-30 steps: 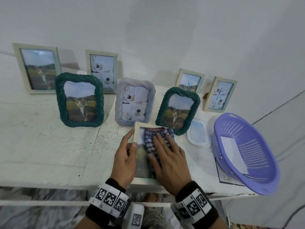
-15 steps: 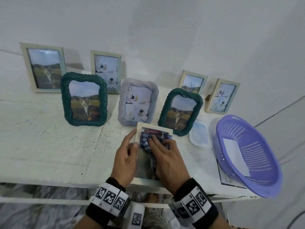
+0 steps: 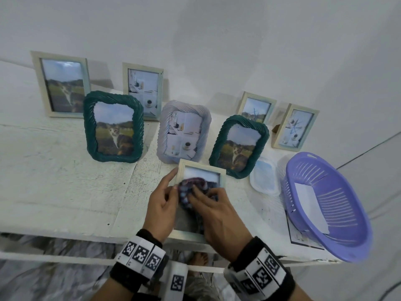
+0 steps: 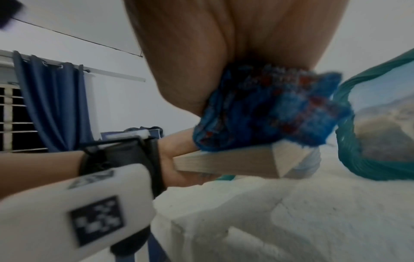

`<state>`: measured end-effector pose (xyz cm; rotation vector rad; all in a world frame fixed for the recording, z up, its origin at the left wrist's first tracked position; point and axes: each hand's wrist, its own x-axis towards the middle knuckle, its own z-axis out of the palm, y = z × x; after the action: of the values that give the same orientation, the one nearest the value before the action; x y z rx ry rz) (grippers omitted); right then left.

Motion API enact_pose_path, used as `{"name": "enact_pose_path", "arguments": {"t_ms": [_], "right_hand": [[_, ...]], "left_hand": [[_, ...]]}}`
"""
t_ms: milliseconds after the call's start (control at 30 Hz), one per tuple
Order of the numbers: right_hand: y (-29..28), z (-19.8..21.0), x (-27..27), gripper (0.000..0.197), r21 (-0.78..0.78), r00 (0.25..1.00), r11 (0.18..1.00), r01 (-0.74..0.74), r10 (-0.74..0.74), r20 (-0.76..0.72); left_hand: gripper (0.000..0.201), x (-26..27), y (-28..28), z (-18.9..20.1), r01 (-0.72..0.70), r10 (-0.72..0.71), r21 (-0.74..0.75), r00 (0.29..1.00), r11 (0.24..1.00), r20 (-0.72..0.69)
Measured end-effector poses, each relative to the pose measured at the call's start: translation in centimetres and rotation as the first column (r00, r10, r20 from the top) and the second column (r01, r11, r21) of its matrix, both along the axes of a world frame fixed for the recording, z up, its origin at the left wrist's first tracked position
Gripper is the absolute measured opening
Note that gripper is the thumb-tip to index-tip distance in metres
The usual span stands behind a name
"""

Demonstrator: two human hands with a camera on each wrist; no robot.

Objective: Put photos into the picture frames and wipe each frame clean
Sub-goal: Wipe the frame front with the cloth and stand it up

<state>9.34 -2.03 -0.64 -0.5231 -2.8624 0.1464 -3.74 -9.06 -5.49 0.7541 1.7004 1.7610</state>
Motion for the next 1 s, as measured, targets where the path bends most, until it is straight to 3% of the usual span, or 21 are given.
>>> {"name": "enact_pose_path", "arguments": {"t_ms": [133, 333, 400, 467, 600, 733, 800, 900, 1000], "right_hand": [[-0.3, 0.4, 2.4, 0.054, -0.090, 0.983, 0.984, -0.155, 0.162, 0.085], [3.6, 0.6, 1.2, 0.057, 0.031, 0.998, 0.999, -0.012, 0.009, 0.068], [3.3, 0.5, 0.8, 0.058, 0.004, 1.000, 1.000, -0.015, 0.015, 0.020], [2.4, 0.4, 1.3, 0.055, -0.061, 0.994, 0.993, -0.103, 0.105, 0.016], [2.4, 0.0, 3.6, 0.045, -0.229, 0.944, 0.938, -0.260, 0.297, 0.143], [5.6, 0.3, 3.5, 0.048, -0.081, 0.975, 0.987, -0.139, 0.151, 0.166], [6.3, 0.4, 3.0, 0.052, -0.013, 0.991, 0.996, -0.087, 0.088, 0.100], [4.9, -0.1, 2.9, 0.048, -0.033, 0.991, 0.991, -0.131, 0.132, 0.008], [3.6, -0.8, 4.3, 0.047, -0.158, 0.966, 0.959, -0.236, 0.249, 0.071]], "left_hand": [[0.038, 0.0, -0.3, -0.5, -0.028, 0.027, -0.035, 0.999, 0.999, -0.045], [0.038, 0.8, 0.1, -0.8, -0.028, 0.024, -0.064, 0.998, 0.998, -0.060], [0.038, 0.6, 0.2, -0.5, -0.030, 0.026, -0.064, 0.998, 0.998, -0.052], [0.038, 0.2, 0.3, -0.4, -0.025, 0.023, -0.057, 0.999, 0.998, -0.032], [0.040, -0.1, -0.1, -0.3, -0.018, 0.009, -0.103, 0.996, 0.995, -0.089], [0.040, 0.0, 0.2, -0.2, 0.010, -0.021, -0.119, 0.996, 0.993, -0.090], [0.039, 0.0, 0.4, -0.2, 0.014, -0.024, -0.117, 0.996, 0.993, -0.084], [0.039, -0.2, 0.6, 0.0, 0.008, -0.018, -0.120, 0.996, 0.993, -0.085], [0.039, -0.5, 0.4, -0.2, -0.006, -0.005, -0.136, 0.997, 0.991, -0.080]]}}
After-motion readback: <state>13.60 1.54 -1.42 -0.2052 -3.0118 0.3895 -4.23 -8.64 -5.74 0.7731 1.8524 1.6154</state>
